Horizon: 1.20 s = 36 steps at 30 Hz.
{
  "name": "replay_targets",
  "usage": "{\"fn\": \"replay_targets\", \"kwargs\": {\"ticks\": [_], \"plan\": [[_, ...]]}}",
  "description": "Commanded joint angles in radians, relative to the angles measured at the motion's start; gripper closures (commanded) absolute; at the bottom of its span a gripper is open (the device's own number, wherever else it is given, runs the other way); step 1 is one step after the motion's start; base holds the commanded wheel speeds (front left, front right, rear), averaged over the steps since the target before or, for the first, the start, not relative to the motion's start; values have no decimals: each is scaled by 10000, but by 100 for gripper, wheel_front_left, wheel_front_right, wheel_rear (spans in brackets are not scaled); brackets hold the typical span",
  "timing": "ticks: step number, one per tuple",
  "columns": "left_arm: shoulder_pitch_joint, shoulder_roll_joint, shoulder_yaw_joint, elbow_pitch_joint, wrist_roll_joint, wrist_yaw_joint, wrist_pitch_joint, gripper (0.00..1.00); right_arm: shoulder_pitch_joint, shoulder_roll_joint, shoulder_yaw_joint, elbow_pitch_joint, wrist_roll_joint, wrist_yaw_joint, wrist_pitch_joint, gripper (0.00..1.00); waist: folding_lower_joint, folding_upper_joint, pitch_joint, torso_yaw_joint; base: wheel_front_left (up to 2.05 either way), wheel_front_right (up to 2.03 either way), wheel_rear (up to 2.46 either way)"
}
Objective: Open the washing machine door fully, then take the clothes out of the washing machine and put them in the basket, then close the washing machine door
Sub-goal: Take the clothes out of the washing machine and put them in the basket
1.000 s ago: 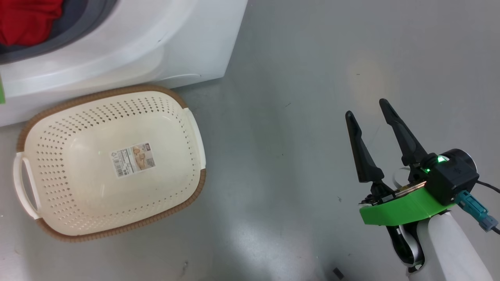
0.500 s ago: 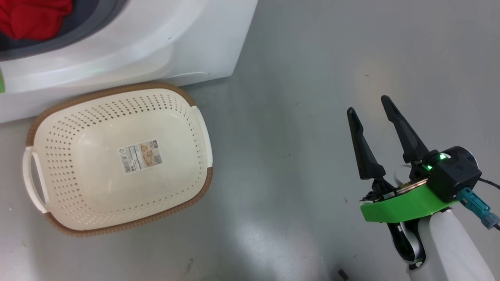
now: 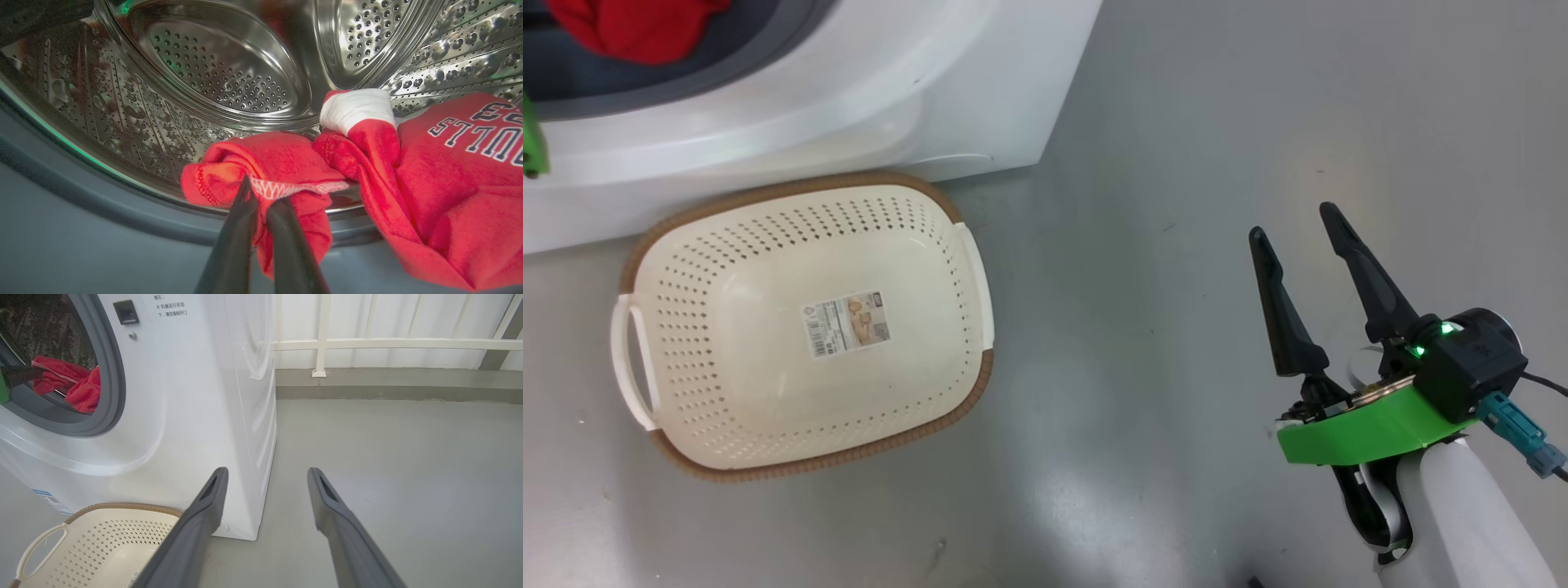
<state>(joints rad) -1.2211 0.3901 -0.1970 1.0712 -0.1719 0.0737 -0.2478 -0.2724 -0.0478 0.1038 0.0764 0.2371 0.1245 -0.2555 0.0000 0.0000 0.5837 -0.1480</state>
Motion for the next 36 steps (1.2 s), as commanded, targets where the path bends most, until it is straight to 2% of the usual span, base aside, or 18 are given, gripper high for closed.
{"fn": "replay_targets", "kwargs": {"ticks": [1,11,26,36], "plan": [[241,472,215,-343,-132,102,-106,100,-45,-24,127,-189,-45,62,-63,0,0,0,-87,85,0,0,0],[2027,47,1050,-2592,-981,-86,-137,100,172,-24,-18,-190,-259,62,-63,0,0,0,-698,454,0,0,0],[4995,-266,1770,-5454,-1411,-164,-138,100,516,-24,14,51,-370,62,-63,0,0,0,-1991,700,0,0,0],[6969,-510,1791,-7556,-1486,137,-37,100,772,-24,4,181,-236,62,-63,0,0,0,-2830,688,0,0,0]]}}
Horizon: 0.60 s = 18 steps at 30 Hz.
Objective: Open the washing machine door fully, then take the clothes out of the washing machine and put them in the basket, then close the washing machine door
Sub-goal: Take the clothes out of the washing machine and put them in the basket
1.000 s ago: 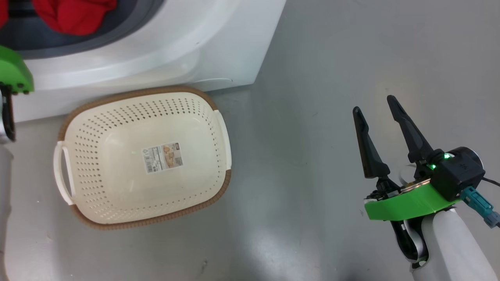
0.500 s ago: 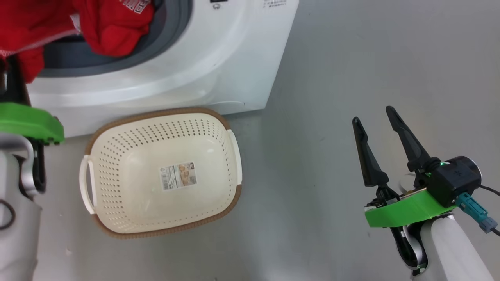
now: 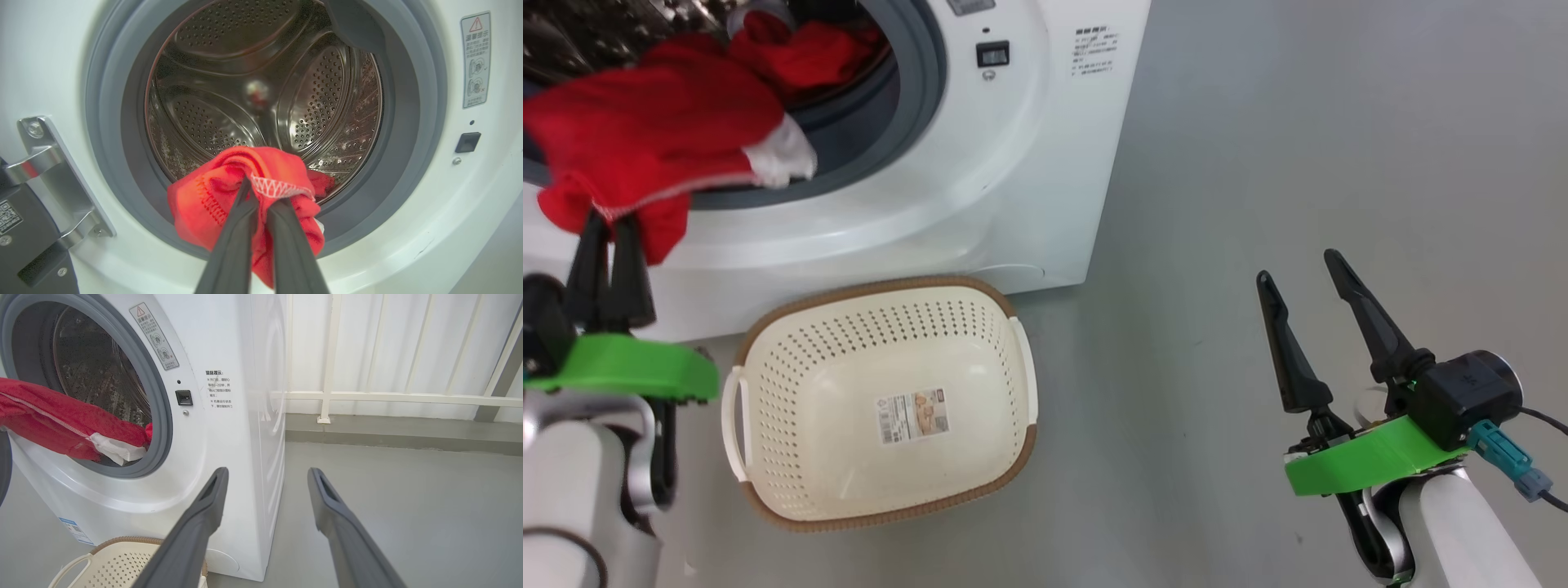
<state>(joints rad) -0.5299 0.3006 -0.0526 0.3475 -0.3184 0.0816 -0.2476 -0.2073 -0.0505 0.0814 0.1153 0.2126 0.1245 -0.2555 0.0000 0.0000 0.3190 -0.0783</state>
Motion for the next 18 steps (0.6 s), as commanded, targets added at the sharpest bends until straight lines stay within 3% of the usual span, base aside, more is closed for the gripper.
{"fn": "replay_targets", "kwargs": {"ticks": [1,18], "plan": [[225,356,342,-493,-36,99,-12,100,136,3,228,-196,20,62,-63,0,0,0,-259,-17,0,0,0],[2434,218,178,-3685,-123,645,845,100,443,3,201,-165,140,62,-63,0,0,0,-933,0,0,0,0]]}}
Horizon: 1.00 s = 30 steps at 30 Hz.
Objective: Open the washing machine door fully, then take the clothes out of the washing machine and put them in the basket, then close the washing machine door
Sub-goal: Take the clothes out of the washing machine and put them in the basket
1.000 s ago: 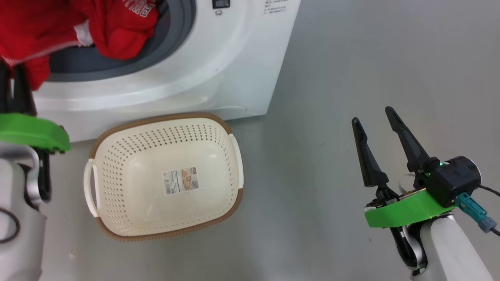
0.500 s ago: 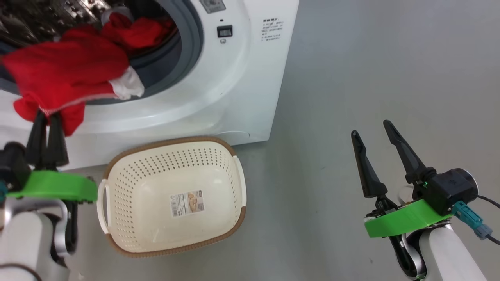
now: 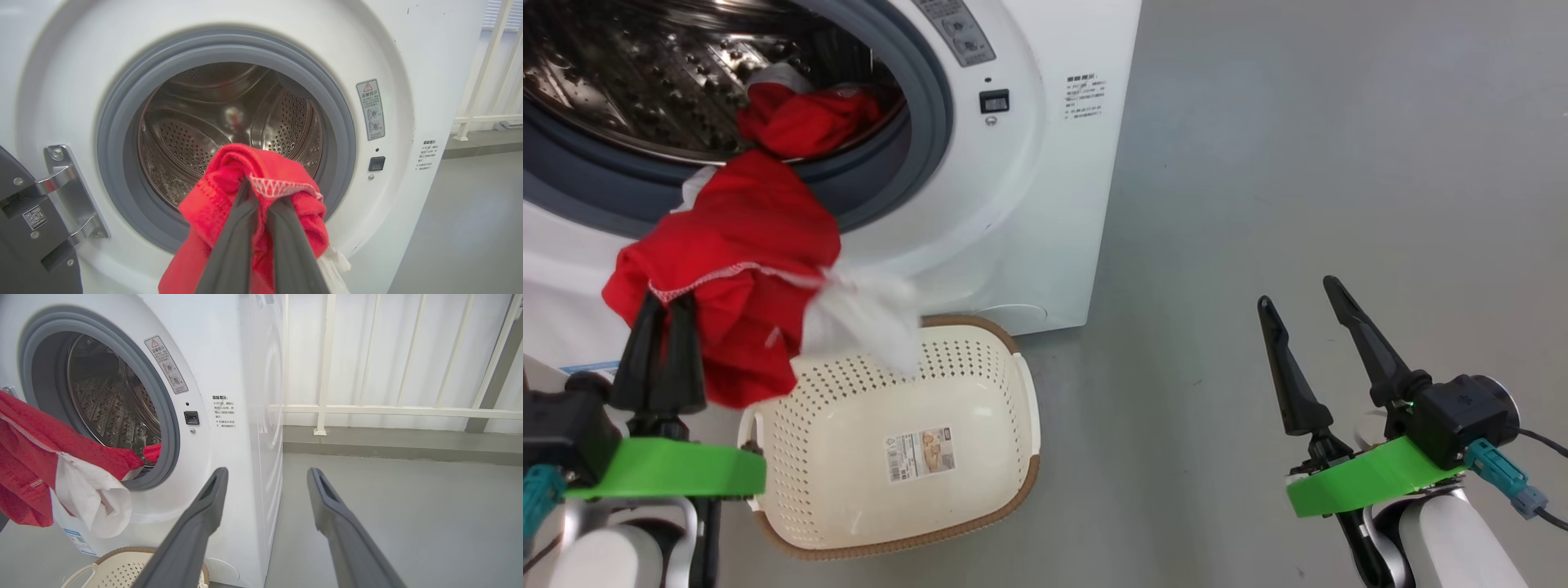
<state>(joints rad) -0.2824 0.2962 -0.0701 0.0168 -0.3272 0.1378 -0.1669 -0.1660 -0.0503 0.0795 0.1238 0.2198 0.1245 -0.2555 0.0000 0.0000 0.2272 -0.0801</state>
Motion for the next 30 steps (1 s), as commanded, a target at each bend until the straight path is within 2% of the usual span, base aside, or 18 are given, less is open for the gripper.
{"fn": "replay_targets", "kwargs": {"ticks": [1,20,25,30], "plan": [[49,243,338,-553,-31,126,76,100,37,1,219,-252,66,62,-63,0,0,0,-21,27,0,0,0],[998,41,75,-2530,-3,589,506,100,25,1,238,-279,56,62,-63,0,0,0,95,51,0,0,0],[1065,-84,-38,-2105,-251,504,592,100,-6,1,291,-276,93,62,-63,0,0,0,195,-13,0,0,0],[675,-332,-255,-697,-584,209,441,100,-81,1,319,-271,100,62,-63,0,0,0,472,-22,0,0,0]]}}
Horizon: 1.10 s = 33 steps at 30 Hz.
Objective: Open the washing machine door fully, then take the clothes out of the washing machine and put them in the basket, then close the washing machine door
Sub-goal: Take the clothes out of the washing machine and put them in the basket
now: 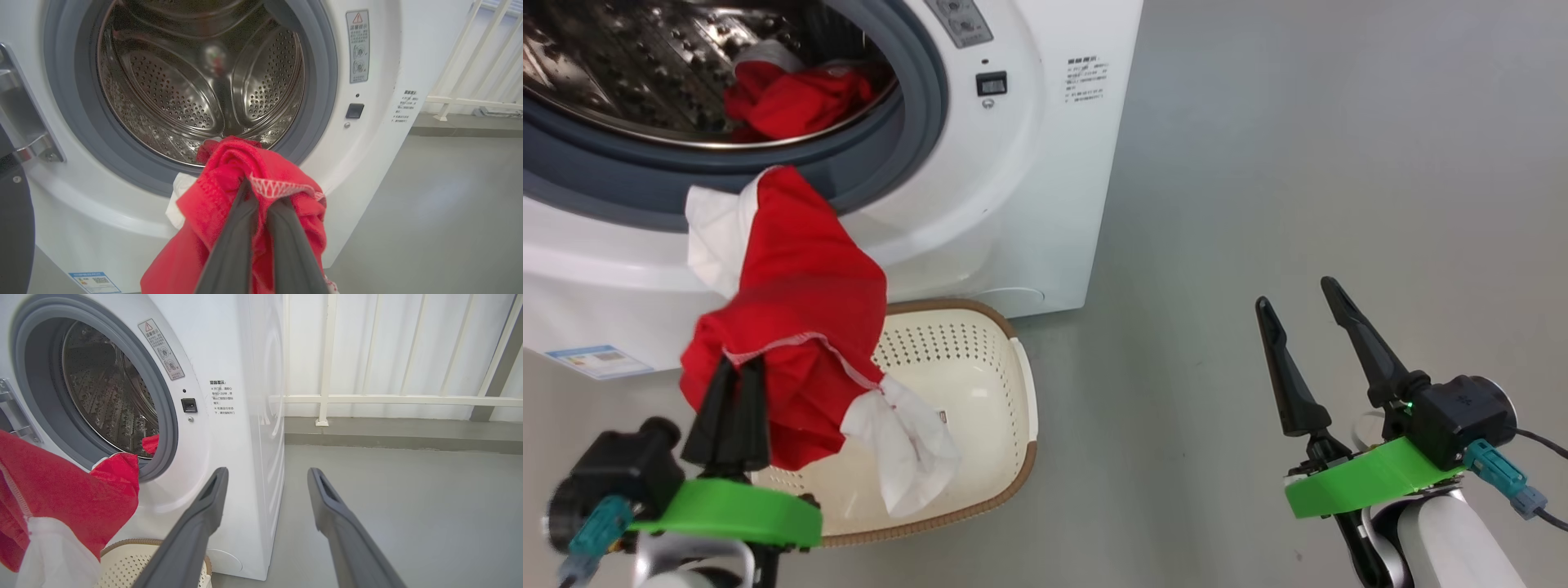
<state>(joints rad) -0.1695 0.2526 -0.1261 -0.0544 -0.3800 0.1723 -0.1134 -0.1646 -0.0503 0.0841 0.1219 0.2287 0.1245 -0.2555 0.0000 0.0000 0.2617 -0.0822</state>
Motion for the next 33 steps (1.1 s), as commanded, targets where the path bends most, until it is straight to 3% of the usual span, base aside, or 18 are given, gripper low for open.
{"fn": "replay_targets", "kwargs": {"ticks": [1,15,25,33], "plan": [[-454,104,304,15,-57,-136,-94,100,-95,1,273,-252,11,62,-63,0,0,0,127,-1,0,0,0],[-2804,-721,-72,6054,-780,-1402,-1177,100,-397,1,351,-198,-27,62,-63,0,0,0,899,-103,0,0,0],[-4591,-906,-147,9710,-794,-1893,-1409,100,-664,1,463,-247,-43,62,-63,0,0,0,1652,-256,0,0,0],[-5695,-970,-184,11683,-759,-2211,-1469,100,-889,1,448,-287,-40,62,-63,0,0,0,2387,-507,0,0,0]]}}
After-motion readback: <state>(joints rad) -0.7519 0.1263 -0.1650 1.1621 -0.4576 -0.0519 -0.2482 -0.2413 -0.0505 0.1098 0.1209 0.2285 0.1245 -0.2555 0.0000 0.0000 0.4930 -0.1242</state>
